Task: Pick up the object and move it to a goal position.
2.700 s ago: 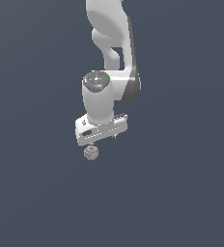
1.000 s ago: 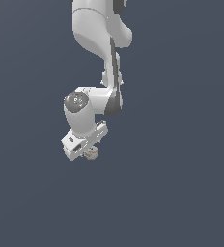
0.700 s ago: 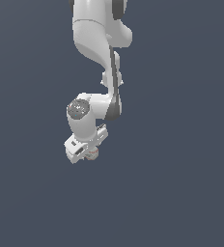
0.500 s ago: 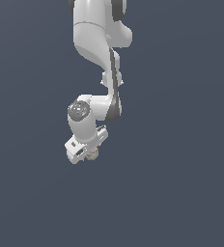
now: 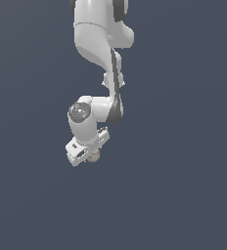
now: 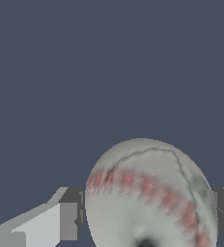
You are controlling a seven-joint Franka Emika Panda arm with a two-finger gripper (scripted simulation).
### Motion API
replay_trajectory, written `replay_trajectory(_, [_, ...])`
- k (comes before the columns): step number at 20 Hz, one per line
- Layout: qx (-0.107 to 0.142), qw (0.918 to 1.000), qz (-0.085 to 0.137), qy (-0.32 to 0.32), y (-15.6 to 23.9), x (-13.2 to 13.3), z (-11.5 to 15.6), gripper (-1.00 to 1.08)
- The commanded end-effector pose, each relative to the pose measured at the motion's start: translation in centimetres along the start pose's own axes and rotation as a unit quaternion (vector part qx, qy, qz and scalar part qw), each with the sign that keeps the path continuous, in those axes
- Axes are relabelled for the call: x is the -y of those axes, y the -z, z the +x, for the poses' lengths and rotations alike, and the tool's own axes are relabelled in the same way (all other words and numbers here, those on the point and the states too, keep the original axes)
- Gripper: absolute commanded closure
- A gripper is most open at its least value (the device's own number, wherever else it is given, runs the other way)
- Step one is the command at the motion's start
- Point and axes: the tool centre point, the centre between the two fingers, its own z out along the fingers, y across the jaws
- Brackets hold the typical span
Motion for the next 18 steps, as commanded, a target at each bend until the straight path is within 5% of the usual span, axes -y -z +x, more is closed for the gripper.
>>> replay_trajectory(1, [0.000,1.0000,0.000,0.000,0.0,0.0,0.0,1.08])
replay_trajectory(10, [0.000,1.0000,0.000,0.000,1.8,1.8,1.2,1.08])
replay_trajectory(18, [0.001,1.0000,0.000,0.000,6.8,7.0,4.5,1.08])
